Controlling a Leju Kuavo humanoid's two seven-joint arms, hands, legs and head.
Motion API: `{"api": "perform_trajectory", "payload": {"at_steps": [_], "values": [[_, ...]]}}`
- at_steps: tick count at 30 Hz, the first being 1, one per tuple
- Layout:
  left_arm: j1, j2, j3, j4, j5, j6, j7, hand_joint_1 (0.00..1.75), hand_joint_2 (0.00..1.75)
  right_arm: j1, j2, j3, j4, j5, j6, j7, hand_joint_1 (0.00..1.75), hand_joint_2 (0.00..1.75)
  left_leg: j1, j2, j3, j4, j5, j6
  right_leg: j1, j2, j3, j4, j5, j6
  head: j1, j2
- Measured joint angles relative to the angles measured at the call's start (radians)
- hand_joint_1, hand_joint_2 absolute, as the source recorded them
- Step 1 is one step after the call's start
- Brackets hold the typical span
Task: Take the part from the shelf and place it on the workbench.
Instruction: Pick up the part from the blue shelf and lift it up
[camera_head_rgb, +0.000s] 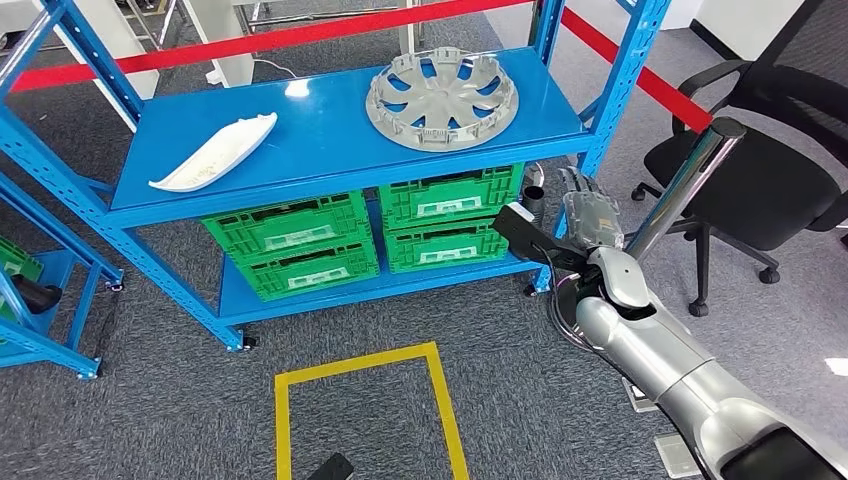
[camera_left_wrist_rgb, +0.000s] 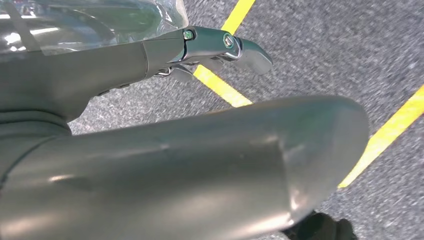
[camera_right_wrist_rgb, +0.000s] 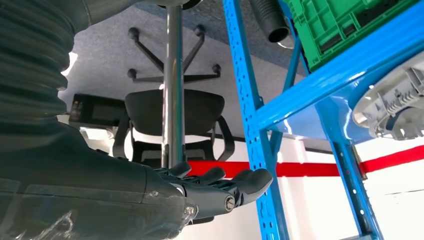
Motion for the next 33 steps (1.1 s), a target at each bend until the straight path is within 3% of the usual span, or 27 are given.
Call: {"api": "perform_trajectory", "payload": {"at_steps": [2,3,4,5,7,8,11,14,16,18,19,20,22,24,27,29,31,33], "values": [[0.001,0.000,0.000,0.000,0.000,0.000,0.000,0.00,0.00,0.000,0.003,0.002,0.000,0.000,0.000,-0.001,0.00,1.75,0.000,0.001,-0.080,0.128,-0.043,-0.005,0.003,-0.001,0.012,-0.001,-0.011,-0.006,-0.002,0.000],[0.003,0.000,0.000,0.000,0.000,0.000,0.000,0.00,0.00,0.000,0.005,0.003,0.001,0.000,0.000,-0.001,0.00,1.75,0.000,0.001,-0.112,0.169,-0.052,-0.005,0.004,0.000,0.019,-0.001,-0.016,-0.007,-0.003,0.000],[0.004,0.000,0.000,0.000,0.000,0.000,0.000,0.00,0.00,0.001,0.006,0.004,0.002,0.000,0.000,-0.002,0.00,1.75,0.000,0.001,-0.128,0.175,-0.041,-0.003,0.006,0.001,0.026,-0.001,-0.022,-0.007,-0.004,0.000],[0.005,0.000,0.000,0.000,0.000,0.000,0.000,0.00,0.00,0.001,0.008,0.005,0.003,0.000,0.000,-0.002,0.00,1.75,0.000,0.001,-0.125,0.142,-0.008,0.002,0.008,0.001,0.035,-0.001,-0.029,-0.007,-0.004,0.000],[0.005,0.000,0.000,0.000,-0.001,0.000,0.000,0.00,0.00,0.000,0.012,0.006,0.004,0.000,0.000,-0.004,0.00,1.75,-0.004,0.001,-0.083,0.020,0.078,0.015,0.011,0.002,0.056,-0.002,-0.042,-0.005,-0.004,0.000],[0.005,0.000,0.000,0.000,-0.001,0.000,0.000,0.00,0.00,-0.001,0.014,0.006,0.004,0.000,0.000,-0.005,0.00,1.75,-0.008,0.002,-0.063,-0.035,0.098,0.022,0.011,0.002,0.064,-0.004,-0.048,-0.002,-0.003,0.000],[0.007,0.000,0.000,0.000,-0.004,0.000,0.000,0.00,0.00,-0.002,0.018,0.009,0.008,0.000,0.000,-0.009,0.00,1.75,-0.021,0.003,-0.039,-0.100,0.092,0.042,0.008,0.002,0.076,-0.004,-0.054,0.015,-0.003,0.000],[0.008,0.001,0.000,0.001,-0.007,0.001,0.000,0.00,0.00,-0.003,0.022,0.010,0.009,0.000,-0.001,-0.010,0.00,1.75,-0.017,0.003,-0.011,-0.117,0.103,0.056,0.006,0.002,0.074,0.032,-0.072,0.030,-0.003,0.000],[0.005,0.000,0.000,0.000,-0.007,0.002,0.000,0.00,0.00,-0.008,0.022,0.010,0.010,0.000,-0.002,-0.011,0.00,1.75,-0.014,0.003,-0.001,-0.119,0.099,0.062,0.005,0.003,0.027,0.118,-0.116,0.037,0.000,0.000],[0.006,0.000,0.000,0.000,-0.007,0.002,0.000,0.00,0.00,-0.006,0.022,0.011,0.010,0.000,-0.001,-0.011,0.00,1.75,-0.014,0.002,0.004,-0.117,0.091,0.064,0.005,0.003,-0.048,0.224,-0.154,0.044,0.001,0.000],[0.009,0.000,0.000,0.000,-0.007,0.003,0.000,0.00,0.00,-0.003,0.022,0.012,0.011,0.000,-0.001,-0.011,0.00,1.75,-0.014,0.002,0.007,-0.116,0.085,0.063,0.004,0.003,-0.073,0.248,-0.151,0.047,0.001,0.000],[0.010,0.000,0.000,0.000,-0.007,0.003,0.000,0.00,0.00,0.000,0.022,0.013,0.011,0.000,-0.001,-0.011,0.00,1.75,-0.013,0.001,0.013,-0.114,0.078,0.061,0.003,0.002,-0.081,0.236,-0.126,0.048,0.001,0.000],[0.012,-0.001,0.000,0.000,-0.007,0.004,0.000,0.00,0.00,0.002,0.023,0.013,0.011,0.000,-0.001,-0.011,0.00,1.75,-0.011,0.000,0.028,-0.109,0.061,0.054,0.001,0.003,-0.054,0.132,-0.038,0.048,0.001,0.000],[0.011,-0.001,0.000,0.001,-0.007,0.005,0.000,0.00,0.00,0.002,0.023,0.015,0.012,0.000,-0.001,-0.011,0.00,1.75,-0.010,0.000,0.035,-0.104,0.048,0.043,0.004,0.004,-0.028,0.041,0.004,0.042,0.000,0.000],[0.013,-0.001,0.000,0.001,-0.006,0.010,0.000,0.00,0.00,0.007,0.024,0.018,0.014,0.000,0.000,-0.011,0.00,1.75,-0.011,-0.001,0.036,-0.099,0.039,0.026,0.009,0.004,-0.021,0.015,-0.004,0.016,0.000,0.000],[0.014,-0.001,0.000,0.001,-0.006,0.012,0.000,0.00,0.00,0.008,0.026,0.018,0.013,0.000,-0.001,-0.011,0.00,1.75,-0.010,0.000,0.035,-0.082,0.028,0.017,0.006,0.004,-0.008,0.008,-0.006,0.005,-0.002,0.000],[0.014,-0.001,0.000,0.001,-0.006,0.013,-0.002,0.00,0.00,0.006,0.029,0.018,0.013,0.000,-0.001,-0.012,0.00,1.75,-0.007,0.002,-0.005,-0.001,-0.006,0.008,0.004,0.003,0.008,0.004,-0.013,-0.003,-0.005,0.000],[0.017,-0.001,0.000,0.001,-0.006,0.013,-0.003,0.00,0.00,0.006,0.030,0.019,0.014,0.000,-0.001,-0.012,0.00,1.75,-0.005,0.002,-0.077,0.117,-0.042,0.003,0.006,0.002,0.023,0.003,-0.025,-0.007,-0.006,0.000]]}}
